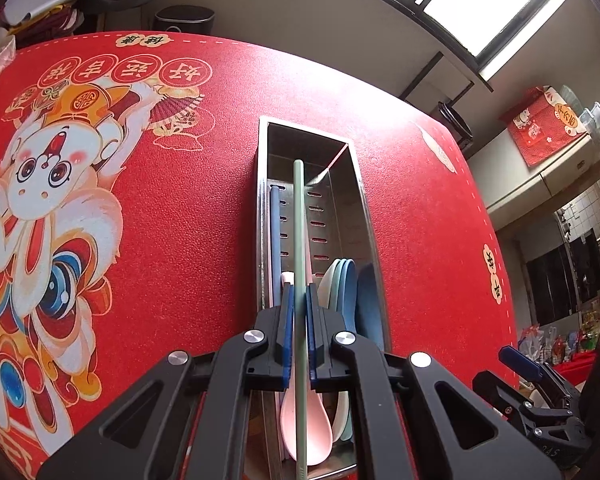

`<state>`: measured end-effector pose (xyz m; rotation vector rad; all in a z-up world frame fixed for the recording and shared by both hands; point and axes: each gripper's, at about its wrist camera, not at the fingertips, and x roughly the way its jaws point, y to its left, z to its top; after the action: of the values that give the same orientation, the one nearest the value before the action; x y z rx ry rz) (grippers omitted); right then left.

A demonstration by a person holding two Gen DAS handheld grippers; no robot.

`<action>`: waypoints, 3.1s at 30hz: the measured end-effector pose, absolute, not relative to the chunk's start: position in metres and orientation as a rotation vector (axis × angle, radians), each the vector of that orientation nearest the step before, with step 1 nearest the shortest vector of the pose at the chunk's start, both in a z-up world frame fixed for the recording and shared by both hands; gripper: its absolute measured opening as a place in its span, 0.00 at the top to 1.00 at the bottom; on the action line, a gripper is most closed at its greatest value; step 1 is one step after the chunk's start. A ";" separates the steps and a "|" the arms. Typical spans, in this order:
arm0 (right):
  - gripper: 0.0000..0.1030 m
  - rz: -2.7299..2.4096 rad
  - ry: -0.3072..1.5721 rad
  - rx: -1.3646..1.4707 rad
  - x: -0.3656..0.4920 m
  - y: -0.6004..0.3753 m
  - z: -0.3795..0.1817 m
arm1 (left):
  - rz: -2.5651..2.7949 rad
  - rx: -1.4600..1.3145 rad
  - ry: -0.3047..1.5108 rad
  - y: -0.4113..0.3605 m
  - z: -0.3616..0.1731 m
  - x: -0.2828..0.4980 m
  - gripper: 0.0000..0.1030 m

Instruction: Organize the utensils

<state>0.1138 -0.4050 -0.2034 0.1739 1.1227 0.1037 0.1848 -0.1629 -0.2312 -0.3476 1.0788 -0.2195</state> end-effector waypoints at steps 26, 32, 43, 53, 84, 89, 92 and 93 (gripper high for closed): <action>0.15 0.044 1.033 0.160 0.112 -0.398 -0.161 | -0.187 -0.173 0.989 -0.124 -0.176 0.158 0.92; 0.15 0.007 0.948 0.127 0.105 -0.379 -0.117 | -0.163 -0.121 0.924 -0.088 -0.131 0.138 0.79; 0.15 -0.156 0.703 0.071 0.055 -0.339 -0.021 | -0.192 -0.052 0.669 -0.040 -0.018 0.075 0.12; 0.15 -0.271 0.567 0.022 0.009 -0.309 0.017 | -0.176 -0.064 0.561 -0.017 0.019 0.054 0.06; 0.15 -0.475 0.544 0.043 -0.024 -0.324 0.024 | -0.289 0.026 0.552 -0.037 0.013 0.052 0.06; 0.15 -0.483 0.544 0.046 -0.024 -0.326 0.023 | -0.296 0.024 0.547 -0.038 0.014 0.050 0.06; 0.15 -0.483 0.545 0.045 -0.023 -0.326 0.023 | -0.297 0.027 0.546 -0.039 0.014 0.049 0.06; 0.15 -0.482 0.545 0.045 -0.023 -0.326 0.023 | -0.296 0.030 0.545 -0.040 0.014 0.049 0.06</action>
<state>-0.0229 -0.3262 0.0231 0.0449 0.5451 -0.4819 0.0491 -0.0398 0.0142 0.0302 0.5455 -0.2959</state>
